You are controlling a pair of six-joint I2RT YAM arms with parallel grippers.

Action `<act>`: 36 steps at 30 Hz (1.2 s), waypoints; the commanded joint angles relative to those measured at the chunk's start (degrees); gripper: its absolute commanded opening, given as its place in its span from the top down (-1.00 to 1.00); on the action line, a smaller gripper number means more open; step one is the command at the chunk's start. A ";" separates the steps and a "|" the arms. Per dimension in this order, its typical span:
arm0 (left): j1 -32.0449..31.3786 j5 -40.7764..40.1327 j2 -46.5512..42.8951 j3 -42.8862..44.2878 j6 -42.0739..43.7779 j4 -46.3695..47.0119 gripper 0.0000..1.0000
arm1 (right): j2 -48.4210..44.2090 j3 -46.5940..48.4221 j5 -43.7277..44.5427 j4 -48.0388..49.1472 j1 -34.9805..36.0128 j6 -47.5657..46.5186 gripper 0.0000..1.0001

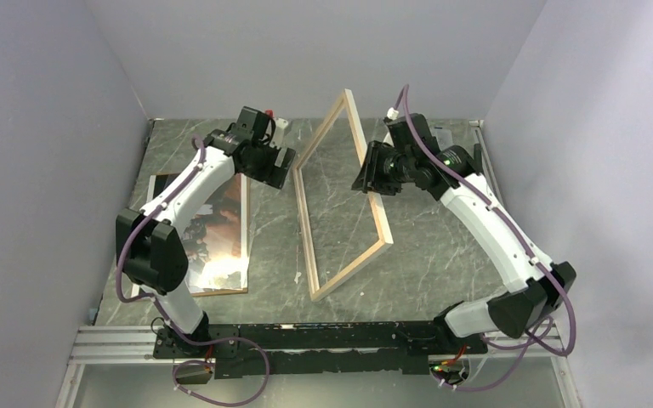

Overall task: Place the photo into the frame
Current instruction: Turn over the photo frame at the center of the board.

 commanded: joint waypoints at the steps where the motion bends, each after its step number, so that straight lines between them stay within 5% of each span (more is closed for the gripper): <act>1: 0.46 -0.51 -5.15 -2.26 1.68 -1.55 -0.90 | -4.89 -4.11 5.75 -1.50 -0.20 -4.04 0.30; 8: 4.97 1.49 -7.18 -3.89 1.69 -3.98 -0.89 | -9.06 -16.98 10.94 3.06 -0.37 -4.95 0.54; 14: 9.22 3.13 -9.28 -4.74 2.76 -4.96 -0.90 | -10.13 -24.11 17.13 6.67 -0.43 -5.68 1.00; 27: 11.44 0.58 -11.23 -9.36 4.27 -6.23 -0.90 | -7.33 -37.71 23.77 15.40 -0.73 -9.10 1.00; 36: 11.44 0.28 -9.89 -7.24 5.97 -8.92 -0.89 | 3.47 -39.16 26.15 19.84 -0.73 -10.90 1.00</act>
